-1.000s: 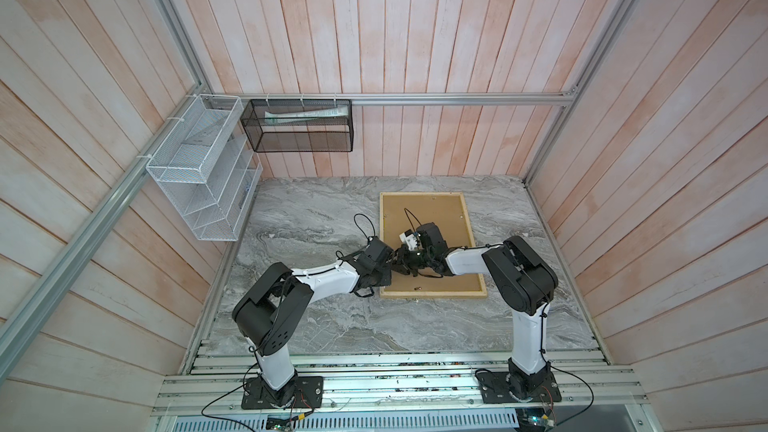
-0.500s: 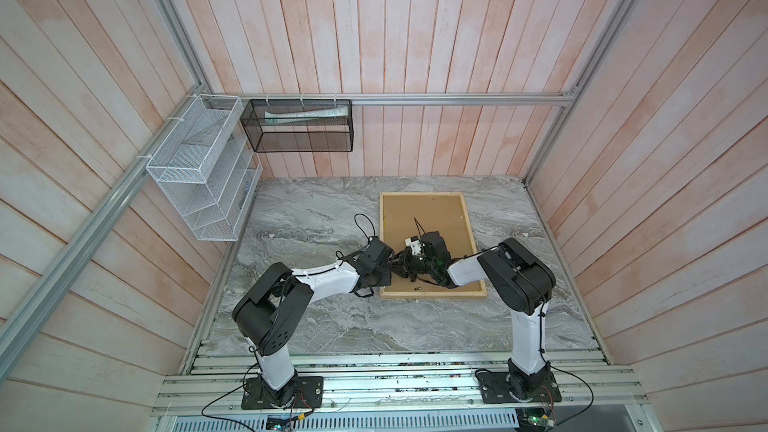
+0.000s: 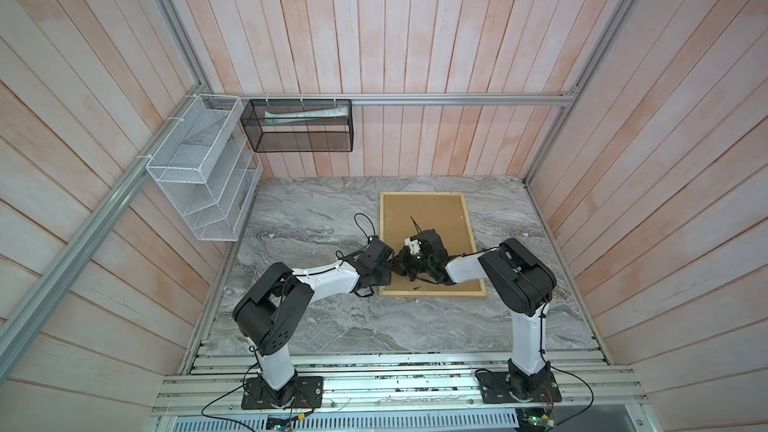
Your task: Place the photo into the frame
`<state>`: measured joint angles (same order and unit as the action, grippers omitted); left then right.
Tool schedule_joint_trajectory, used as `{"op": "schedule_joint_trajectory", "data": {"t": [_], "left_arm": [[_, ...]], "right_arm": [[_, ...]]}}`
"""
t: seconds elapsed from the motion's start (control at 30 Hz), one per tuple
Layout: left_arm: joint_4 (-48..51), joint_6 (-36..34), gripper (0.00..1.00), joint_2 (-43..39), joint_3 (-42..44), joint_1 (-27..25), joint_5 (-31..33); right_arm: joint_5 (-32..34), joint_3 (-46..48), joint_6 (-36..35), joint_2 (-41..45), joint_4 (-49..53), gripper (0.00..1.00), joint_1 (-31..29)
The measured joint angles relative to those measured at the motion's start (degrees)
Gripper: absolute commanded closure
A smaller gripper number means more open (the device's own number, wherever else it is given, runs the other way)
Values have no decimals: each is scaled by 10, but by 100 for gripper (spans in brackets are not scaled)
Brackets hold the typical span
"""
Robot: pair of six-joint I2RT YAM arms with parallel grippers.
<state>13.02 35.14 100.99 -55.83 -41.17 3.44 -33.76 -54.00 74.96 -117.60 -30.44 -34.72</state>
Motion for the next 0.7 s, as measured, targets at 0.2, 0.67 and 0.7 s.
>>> {"op": "schedule_joint_trajectory", "data": {"t": [0.2,0.67,0.7], "left_arm": [[0,0,98,0,0,0,0],[-5,0,99,-1,4,0,1],[-6,0,99,-1,4,0,1]], "right_arm": [[-3,-3,-3,0,10,100,3],[-30,26,0,-26,-115,100,27],[-32,28,-1,-32,-136,100,35]]}}
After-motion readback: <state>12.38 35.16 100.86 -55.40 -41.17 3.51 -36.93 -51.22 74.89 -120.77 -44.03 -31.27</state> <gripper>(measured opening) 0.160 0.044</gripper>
